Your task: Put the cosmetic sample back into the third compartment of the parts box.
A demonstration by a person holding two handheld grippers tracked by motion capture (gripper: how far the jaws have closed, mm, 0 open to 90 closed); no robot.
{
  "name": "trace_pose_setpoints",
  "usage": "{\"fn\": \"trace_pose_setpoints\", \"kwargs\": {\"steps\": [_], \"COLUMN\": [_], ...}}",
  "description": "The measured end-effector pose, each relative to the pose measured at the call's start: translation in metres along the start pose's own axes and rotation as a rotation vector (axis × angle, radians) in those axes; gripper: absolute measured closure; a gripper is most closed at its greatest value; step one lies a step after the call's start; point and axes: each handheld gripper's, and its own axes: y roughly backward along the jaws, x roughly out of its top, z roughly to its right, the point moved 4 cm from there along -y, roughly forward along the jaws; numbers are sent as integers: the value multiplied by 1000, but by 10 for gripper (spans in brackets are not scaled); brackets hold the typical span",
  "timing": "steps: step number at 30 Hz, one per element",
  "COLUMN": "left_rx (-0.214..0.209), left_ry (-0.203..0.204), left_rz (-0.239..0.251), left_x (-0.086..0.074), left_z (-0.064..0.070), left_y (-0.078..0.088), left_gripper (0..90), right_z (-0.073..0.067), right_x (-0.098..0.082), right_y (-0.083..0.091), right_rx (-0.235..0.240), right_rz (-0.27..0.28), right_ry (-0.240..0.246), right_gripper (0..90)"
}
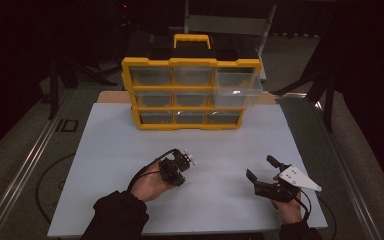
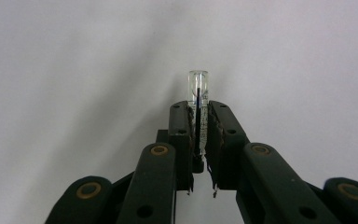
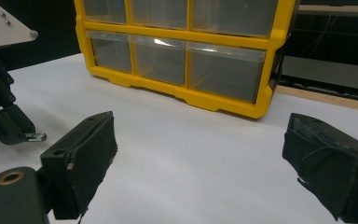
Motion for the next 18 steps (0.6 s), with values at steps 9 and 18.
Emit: {"fn": "trace_pose_setpoints", "kwargs": {"steps": [9,18], "left_rx": [7,13], "left_ry": [2,18], "left_rz": [16,44], "left_x": [2,3], "left_z": [-2,-6], "left_y": [7,17], "left_gripper": [810,810], "right_z": [0,0], "right_x": [0,0], "right_y": [0,0], "right_rx": [0,1], "right_rz": [-1,0], "right_ry": [1,-1], "right_gripper": [95,95]}}
